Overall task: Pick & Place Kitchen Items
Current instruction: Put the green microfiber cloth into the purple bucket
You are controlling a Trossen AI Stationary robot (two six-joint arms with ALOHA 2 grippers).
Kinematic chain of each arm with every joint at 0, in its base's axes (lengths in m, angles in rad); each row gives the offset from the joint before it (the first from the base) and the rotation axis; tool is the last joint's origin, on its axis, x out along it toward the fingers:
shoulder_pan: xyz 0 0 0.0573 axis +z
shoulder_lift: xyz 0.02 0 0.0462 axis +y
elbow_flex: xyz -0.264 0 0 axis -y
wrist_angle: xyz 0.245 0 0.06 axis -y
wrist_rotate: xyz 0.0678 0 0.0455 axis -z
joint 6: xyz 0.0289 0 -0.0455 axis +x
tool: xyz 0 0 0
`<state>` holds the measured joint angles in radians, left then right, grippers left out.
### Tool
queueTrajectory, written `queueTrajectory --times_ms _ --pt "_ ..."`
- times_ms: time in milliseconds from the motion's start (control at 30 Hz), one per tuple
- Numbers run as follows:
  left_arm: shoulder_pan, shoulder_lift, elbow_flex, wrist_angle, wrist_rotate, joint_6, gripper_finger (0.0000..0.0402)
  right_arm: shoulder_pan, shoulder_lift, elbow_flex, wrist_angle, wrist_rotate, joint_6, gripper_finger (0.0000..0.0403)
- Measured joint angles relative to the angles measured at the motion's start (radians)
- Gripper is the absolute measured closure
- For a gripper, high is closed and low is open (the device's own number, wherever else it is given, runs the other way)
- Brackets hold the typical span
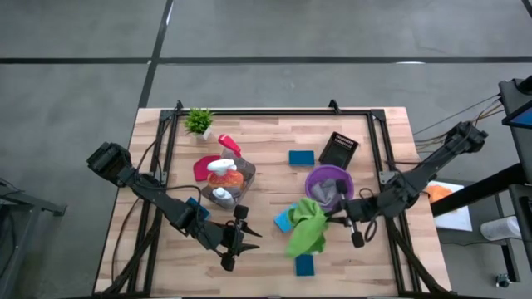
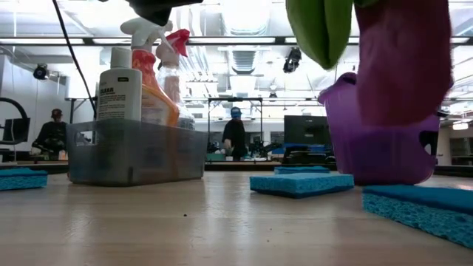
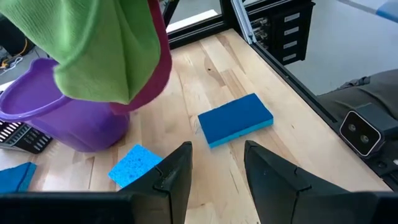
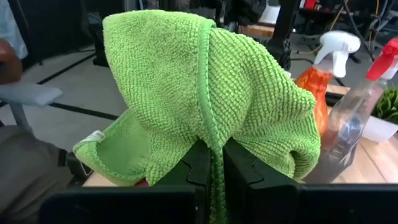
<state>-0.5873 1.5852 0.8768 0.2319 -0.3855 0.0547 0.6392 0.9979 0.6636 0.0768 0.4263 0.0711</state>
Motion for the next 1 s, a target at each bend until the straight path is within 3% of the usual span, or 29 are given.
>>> queueTrajectory --times_ms 400,667,733,833,1000 --pt "0.000 0.000 0.000 -0.006 0.000 -0.003 0.0254 0.000 0.108 0.056 0.020 0.004 0.017 0.0376" --pt "0.000 0.000 0.000 -0.008 0.000 -0.003 0.0254 -0.004 0.151 0.093 -0.012 0.109 -0.003 0.0234" --pt "0.000 0.000 0.000 -0.009 0.001 -0.006 0.0254 -0.007 0.160 0.100 -0.011 0.109 -0.011 0.0214" --pt "0.000 0.000 0.000 -0.009 0.001 -0.006 0.0254 -0.007 0.179 0.109 -0.038 0.109 -0.020 0.0235" --pt "0.000 0.000 0.000 -0.009 0.001 -0.006 0.0254 -0.007 0.215 0.119 -0.071 0.058 0.011 0.0359"
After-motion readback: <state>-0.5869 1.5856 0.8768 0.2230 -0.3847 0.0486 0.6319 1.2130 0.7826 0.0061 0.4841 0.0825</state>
